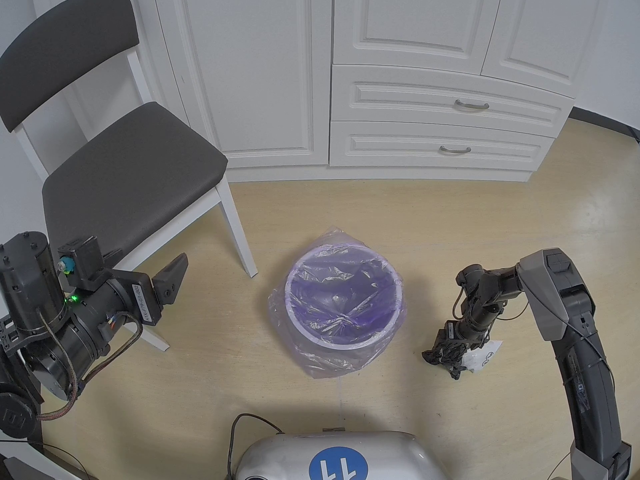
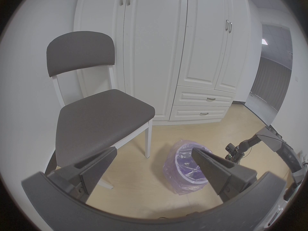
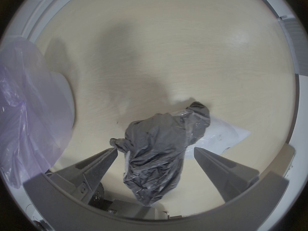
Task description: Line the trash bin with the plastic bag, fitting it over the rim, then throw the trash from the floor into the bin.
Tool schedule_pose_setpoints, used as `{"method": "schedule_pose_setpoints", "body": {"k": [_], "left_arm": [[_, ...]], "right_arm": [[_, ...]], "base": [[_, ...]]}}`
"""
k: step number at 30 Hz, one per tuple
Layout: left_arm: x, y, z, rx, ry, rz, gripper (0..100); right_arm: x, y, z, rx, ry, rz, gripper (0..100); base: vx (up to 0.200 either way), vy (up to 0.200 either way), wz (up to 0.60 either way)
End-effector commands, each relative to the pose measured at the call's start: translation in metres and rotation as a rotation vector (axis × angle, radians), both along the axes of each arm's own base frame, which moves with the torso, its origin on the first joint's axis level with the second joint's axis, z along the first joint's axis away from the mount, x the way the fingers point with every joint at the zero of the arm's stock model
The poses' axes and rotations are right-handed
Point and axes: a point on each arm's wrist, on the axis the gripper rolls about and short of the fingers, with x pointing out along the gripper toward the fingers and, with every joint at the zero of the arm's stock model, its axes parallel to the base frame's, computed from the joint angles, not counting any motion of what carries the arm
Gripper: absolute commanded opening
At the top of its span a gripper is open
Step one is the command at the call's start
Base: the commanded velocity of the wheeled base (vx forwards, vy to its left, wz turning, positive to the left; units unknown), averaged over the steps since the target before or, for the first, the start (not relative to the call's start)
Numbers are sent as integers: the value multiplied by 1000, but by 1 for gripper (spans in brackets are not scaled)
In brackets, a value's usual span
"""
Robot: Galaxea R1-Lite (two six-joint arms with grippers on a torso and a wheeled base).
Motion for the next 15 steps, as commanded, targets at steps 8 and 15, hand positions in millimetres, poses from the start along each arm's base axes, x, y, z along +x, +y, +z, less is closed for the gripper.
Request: {"method": "schedule_pose_setpoints", "body": {"k": [8, 15], "left_arm": [[5, -3, -3, 8, 16, -1, 100], [7, -4, -6, 5, 10, -1, 100]], "right_arm": [[0, 2, -2, 4, 3, 42, 0], [0, 2, -2, 1, 3, 52, 0]], "base": [[0, 0, 0], [0, 0, 0]]}}
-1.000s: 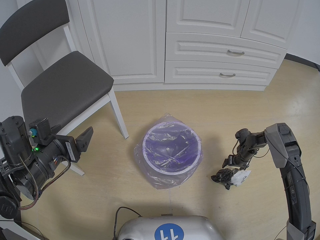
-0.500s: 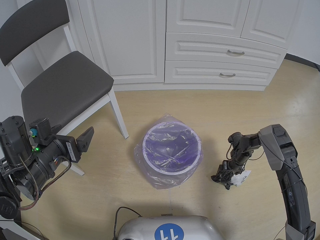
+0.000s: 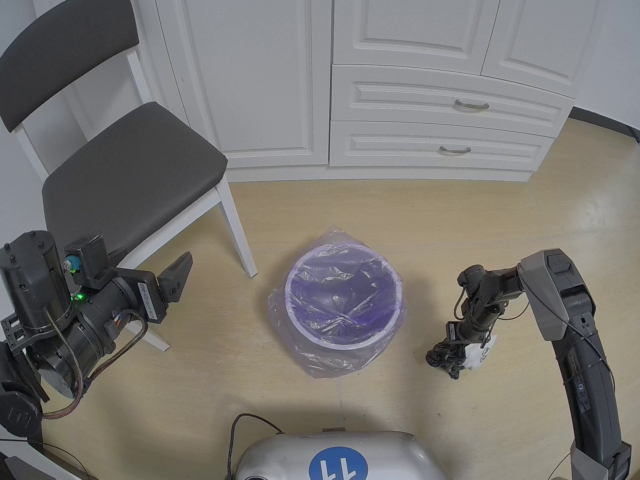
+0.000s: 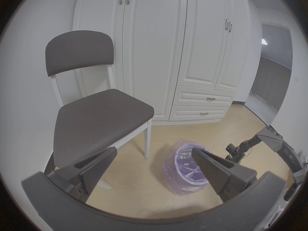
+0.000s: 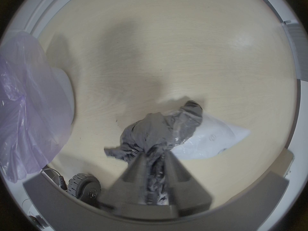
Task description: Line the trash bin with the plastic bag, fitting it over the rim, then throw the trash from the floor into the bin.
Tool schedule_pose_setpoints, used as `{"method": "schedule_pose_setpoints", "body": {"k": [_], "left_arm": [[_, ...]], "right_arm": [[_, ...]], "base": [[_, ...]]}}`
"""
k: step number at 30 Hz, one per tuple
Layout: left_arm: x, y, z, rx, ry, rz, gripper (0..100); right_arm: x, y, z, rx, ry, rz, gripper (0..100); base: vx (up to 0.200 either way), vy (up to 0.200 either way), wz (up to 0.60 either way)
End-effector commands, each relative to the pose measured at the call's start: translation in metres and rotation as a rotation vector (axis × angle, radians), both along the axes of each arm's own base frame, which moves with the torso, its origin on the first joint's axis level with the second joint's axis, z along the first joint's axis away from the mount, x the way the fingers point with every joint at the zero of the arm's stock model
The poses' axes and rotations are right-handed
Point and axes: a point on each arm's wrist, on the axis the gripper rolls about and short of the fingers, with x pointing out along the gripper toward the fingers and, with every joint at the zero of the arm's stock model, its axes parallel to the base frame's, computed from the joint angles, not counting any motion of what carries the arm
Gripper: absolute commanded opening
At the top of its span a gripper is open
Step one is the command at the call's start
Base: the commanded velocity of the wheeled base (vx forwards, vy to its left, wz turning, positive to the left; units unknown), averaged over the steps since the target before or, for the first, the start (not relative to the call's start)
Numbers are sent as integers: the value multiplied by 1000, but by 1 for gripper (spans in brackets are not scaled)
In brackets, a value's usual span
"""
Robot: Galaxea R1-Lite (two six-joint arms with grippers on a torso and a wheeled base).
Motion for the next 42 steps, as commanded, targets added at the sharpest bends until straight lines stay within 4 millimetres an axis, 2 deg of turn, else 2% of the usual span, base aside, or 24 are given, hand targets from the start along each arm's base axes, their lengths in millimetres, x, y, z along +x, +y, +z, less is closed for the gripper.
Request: {"method": "schedule_pose_setpoints", "body": {"k": [1, 12, 23, 28, 42], "left_arm": [[2, -1, -5, 8, 14, 0, 100], [2, -1, -8, 13, 23, 2, 100], [0, 1, -5, 5, 10, 5, 100], [-2, 2, -4, 4, 4, 6, 100], [-3, 3, -2, 1, -1, 6, 100]], "right_arm": [[0, 1, 0, 0, 0, 4, 0], [1, 0, 2, 1, -9, -5, 0], [4, -8, 39, 51, -67, -133, 0], [5, -8, 44, 99, -157, -187, 0], [-11, -8, 51, 187, -399, -143, 0]], "base": [[0, 0, 0], [0, 0, 0], [0, 0, 0], [0, 0, 0], [0, 0, 0]]}}
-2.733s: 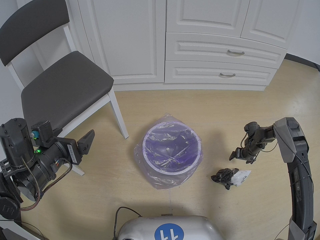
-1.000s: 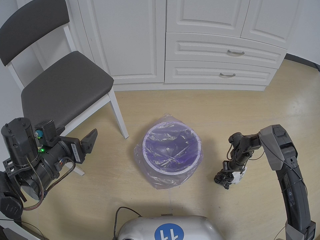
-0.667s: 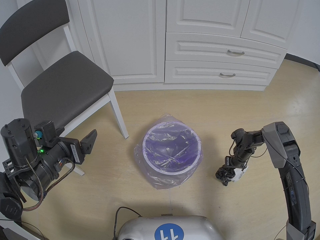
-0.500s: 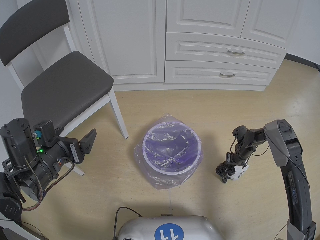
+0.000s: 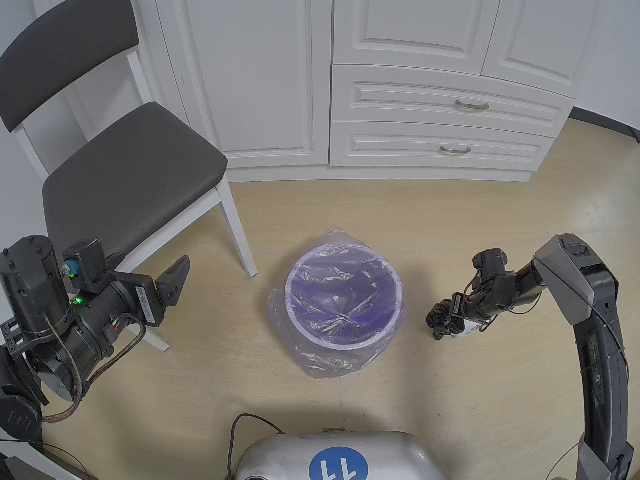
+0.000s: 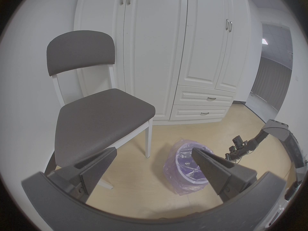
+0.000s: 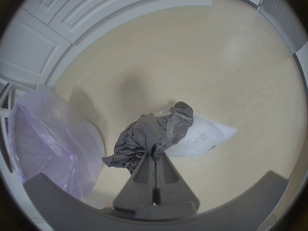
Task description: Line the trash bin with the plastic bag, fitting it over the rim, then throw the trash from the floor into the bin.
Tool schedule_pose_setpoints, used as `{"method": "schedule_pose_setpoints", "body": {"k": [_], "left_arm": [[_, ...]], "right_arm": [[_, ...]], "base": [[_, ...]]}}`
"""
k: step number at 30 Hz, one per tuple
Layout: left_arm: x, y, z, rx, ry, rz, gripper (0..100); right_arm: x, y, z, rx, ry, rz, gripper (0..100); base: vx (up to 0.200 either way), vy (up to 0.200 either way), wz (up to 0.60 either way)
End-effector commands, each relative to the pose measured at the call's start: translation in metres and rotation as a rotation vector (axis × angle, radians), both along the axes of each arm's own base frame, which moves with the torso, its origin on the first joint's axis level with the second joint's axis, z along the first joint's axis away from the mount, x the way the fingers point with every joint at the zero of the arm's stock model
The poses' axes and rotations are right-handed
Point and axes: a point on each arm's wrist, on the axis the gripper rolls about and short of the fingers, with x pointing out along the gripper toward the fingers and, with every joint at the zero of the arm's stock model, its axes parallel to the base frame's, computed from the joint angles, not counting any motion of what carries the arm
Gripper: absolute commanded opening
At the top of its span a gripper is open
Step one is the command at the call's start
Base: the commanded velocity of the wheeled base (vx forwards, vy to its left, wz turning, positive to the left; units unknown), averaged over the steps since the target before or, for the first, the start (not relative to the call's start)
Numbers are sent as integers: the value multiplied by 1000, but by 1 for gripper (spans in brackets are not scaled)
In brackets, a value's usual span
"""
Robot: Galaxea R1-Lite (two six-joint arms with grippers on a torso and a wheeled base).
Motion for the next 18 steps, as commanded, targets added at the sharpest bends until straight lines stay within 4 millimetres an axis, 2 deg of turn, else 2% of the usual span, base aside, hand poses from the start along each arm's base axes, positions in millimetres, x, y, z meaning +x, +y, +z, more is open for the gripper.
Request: {"method": "schedule_pose_setpoints", "body": {"k": [1, 6, 18], "left_arm": [[-1, 0, 1, -2, -3, 0, 100], [0, 0, 0, -1, 0, 0, 100], [0, 0, 0, 1, -1, 0, 100]], "right_arm": [[-10, 0, 12, 12, -26, 12, 0], [-18, 3, -5, 1, -146, 62, 0], [-17, 4, -12, -60, -221, 93, 0]], "base": [[0, 0, 0], [0, 0, 0], [0, 0, 0]]}}
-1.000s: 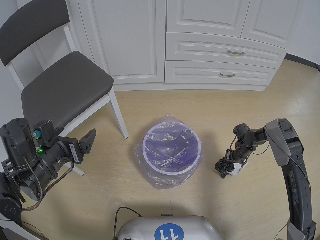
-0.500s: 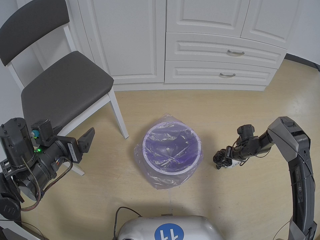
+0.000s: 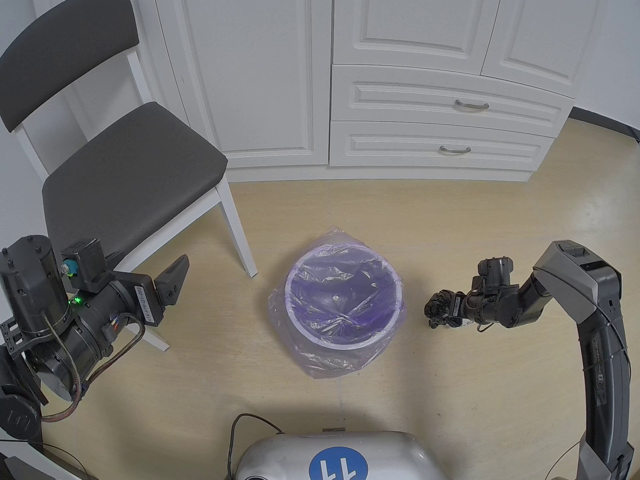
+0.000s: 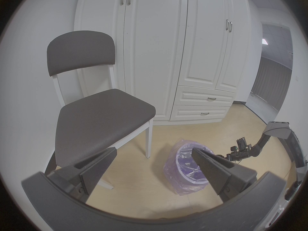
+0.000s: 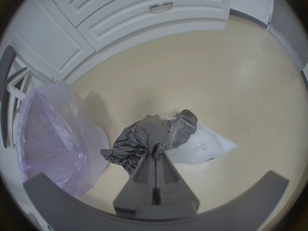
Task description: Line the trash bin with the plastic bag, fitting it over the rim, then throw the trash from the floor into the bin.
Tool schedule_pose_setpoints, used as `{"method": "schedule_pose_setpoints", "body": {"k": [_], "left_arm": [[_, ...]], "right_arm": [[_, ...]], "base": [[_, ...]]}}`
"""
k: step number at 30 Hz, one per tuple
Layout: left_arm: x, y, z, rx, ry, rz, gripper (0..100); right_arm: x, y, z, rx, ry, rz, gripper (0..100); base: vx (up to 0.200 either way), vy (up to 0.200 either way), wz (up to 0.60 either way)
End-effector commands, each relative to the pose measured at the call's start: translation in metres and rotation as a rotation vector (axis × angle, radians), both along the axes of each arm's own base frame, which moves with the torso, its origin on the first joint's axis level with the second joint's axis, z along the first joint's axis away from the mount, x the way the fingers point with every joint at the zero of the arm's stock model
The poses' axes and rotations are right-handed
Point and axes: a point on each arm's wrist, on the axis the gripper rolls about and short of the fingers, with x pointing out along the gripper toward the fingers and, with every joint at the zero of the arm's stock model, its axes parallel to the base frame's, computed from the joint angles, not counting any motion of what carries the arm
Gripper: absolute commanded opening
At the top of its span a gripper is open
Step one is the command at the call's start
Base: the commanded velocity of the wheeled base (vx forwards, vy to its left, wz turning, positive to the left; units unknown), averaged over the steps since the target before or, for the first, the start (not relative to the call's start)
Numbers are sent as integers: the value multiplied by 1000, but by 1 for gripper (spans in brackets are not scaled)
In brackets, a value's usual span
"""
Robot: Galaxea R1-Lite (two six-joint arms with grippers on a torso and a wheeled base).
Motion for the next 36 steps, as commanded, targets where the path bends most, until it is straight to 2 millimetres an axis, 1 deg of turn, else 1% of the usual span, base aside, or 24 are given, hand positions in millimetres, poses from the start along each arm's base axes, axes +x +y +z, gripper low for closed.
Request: {"method": "schedule_pose_setpoints", "body": {"k": [1, 16, 19, 20, 21, 22, 24, 26, 28, 29, 30, 33, 34, 35, 36], "left_arm": [[0, 0, -1, 2, 2, -2, 100], [0, -1, -3, 6, 11, -5, 100], [-1, -1, 0, 0, 0, -5, 100], [-1, -1, 0, 0, -2, -5, 100], [0, -1, 1, -1, -3, -5, 100], [0, -1, 1, -1, -3, -5, 100], [-1, -1, 2, -3, -6, -5, 100], [-1, 0, 2, -4, -8, -3, 100], [-4, 1, 6, -11, -23, -4, 100], [-4, 1, 6, -11, -23, -4, 100], [-5, 2, 7, -5, -33, -3, 100], [-7, 4, 9, -5, -43, -2, 100], [-7, 4, 9, -5, -43, -2, 100], [-7, 4, 9, -5, -43, -2, 100], [-7, 4, 9, -5, -43, -2, 100]], "right_arm": [[-1, 3, -7, -14, 9, -5, 0], [0, 4, -9, -6, -9, 34, 0], [-8, -2, -7, 17, -53, 80, 0], [-9, -3, -1, 14, -64, 89, 0], [-11, -4, 9, 7, -75, 95, 0], [-11, -4, 14, 5, -77, 95, 0], [-15, -3, 33, 4, -71, 99, 0], [-22, -1, 62, 5, -65, 105, 0], [-29, 1, 85, 5, -45, 109, 0], [-29, 1, 85, 5, -45, 109, 0], [-36, 3, 108, 5, -47, 114, 0], [-47, 3, 137, 6, -57, 116, 0], [-49, 3, 140, 5, -59, 117, 0], [-55, 5, 153, 6, -74, 122, 0], [-58, 6, 159, 8, -83, 126, 0]], "base": [[0, 0, 0], [0, 0, 0], [0, 0, 0], [0, 0, 0], [0, 0, 0], [0, 0, 0], [0, 0, 0], [0, 0, 0], [0, 0, 0], [0, 0, 0], [0, 0, 0], [0, 0, 0], [0, 0, 0], [0, 0, 0], [0, 0, 0]]}}
